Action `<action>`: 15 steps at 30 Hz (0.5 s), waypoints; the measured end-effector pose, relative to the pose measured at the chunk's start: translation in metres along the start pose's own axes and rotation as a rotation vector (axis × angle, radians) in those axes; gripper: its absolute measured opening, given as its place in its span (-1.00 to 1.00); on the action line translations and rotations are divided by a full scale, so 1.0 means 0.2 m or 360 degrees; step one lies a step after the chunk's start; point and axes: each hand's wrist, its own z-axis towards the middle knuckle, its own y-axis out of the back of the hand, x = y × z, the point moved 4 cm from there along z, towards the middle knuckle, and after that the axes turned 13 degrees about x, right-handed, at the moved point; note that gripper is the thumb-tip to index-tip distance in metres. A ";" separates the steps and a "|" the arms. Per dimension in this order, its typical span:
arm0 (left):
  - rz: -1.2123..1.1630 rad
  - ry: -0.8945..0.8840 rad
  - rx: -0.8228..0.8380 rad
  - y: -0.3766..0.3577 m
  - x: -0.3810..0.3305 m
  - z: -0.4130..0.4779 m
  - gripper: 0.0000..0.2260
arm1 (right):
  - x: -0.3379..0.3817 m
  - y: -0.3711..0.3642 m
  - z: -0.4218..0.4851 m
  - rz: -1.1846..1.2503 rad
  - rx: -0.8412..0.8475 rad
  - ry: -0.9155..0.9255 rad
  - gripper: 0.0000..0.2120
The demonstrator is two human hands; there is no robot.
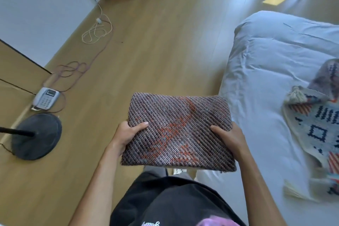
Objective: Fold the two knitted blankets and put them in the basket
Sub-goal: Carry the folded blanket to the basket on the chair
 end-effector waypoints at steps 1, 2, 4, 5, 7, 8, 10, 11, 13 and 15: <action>0.0012 -0.0001 0.0019 0.00 -0.06 0.07 -0.65 | 0.04 0.01 0.05 0.0001 -0.0009 0.0000 -0.54; 0.0023 0.0001 0.0040 0.00 -0.11 0.14 -0.66 | 0.08 0.03 0.10 0.0000 -0.0023 -0.0003 -0.52; 0.0050 0.0015 0.0083 0.01 -0.23 0.30 -0.66 | 0.16 0.05 0.21 0.0016 -0.0068 -0.0026 -0.50; 0.0063 0.0020 0.0108 0.01 -0.29 0.38 -0.66 | 0.20 0.07 0.27 0.0040 -0.0101 -0.0039 -0.51; 0.0104 0.0026 0.0173 0.03 -0.42 0.58 -0.64 | 0.29 0.10 0.41 0.0076 -0.0174 -0.0049 -0.61; 0.0128 0.0023 0.0207 0.03 -0.49 0.68 -0.63 | 0.34 0.11 0.48 0.0089 -0.0201 -0.0053 -0.66; 0.0155 0.0008 0.0270 0.04 -0.65 0.87 -0.63 | 0.45 0.12 0.63 0.0142 -0.0242 -0.0078 -0.62; 0.0169 0.0007 0.0302 0.05 -0.73 0.96 -0.63 | 0.51 0.13 0.70 0.0165 -0.0267 -0.0102 -0.56; 0.0200 0.0026 0.0362 0.07 -0.89 1.13 -0.62 | 0.62 0.15 0.82 0.0191 -0.0316 -0.0134 -0.53; 0.0210 0.0026 0.0427 0.09 -1.03 1.27 -0.63 | 0.72 0.17 0.91 0.0242 -0.0373 -0.0138 -0.56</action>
